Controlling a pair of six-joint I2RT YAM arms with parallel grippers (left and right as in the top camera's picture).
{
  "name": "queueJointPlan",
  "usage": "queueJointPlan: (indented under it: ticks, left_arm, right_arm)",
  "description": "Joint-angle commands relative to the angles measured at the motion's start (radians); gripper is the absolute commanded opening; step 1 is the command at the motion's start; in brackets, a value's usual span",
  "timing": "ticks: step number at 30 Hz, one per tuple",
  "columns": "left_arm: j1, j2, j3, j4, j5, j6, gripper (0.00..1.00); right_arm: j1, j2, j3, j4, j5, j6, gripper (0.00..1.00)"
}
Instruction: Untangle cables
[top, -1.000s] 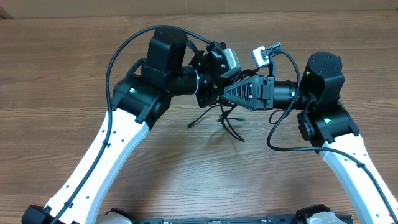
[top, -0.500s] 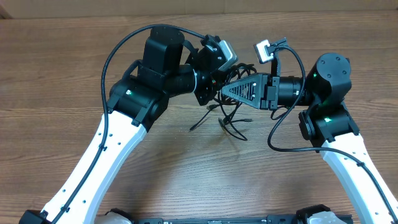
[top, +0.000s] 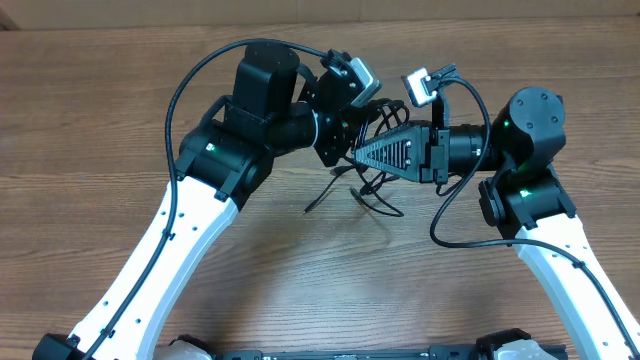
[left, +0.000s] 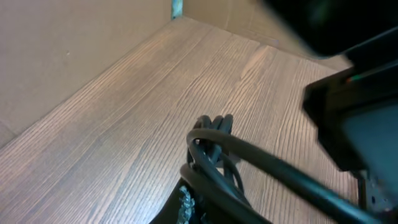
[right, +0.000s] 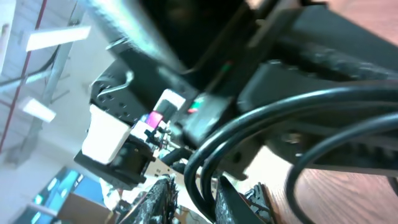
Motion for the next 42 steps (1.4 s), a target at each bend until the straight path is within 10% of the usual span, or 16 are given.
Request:
queueJointPlan:
  ticks: [1,15,42]
  left_arm:
    - [0.032,0.007,0.005,-0.001,-0.023,-0.037,0.04]
    - [0.032,0.007,0.005,-0.233,0.235,0.315,0.04]
    - [0.032,0.007,0.005,-0.325,0.111,0.272,0.04]
  right_arm:
    - [0.012,-0.017,0.014,0.057,-0.071,0.029,0.21]
    - [-0.028,-0.017,0.014,0.247,-0.002,0.165,0.21]
    - [-0.071,-0.017,0.014,0.404,0.21,0.396,0.18]
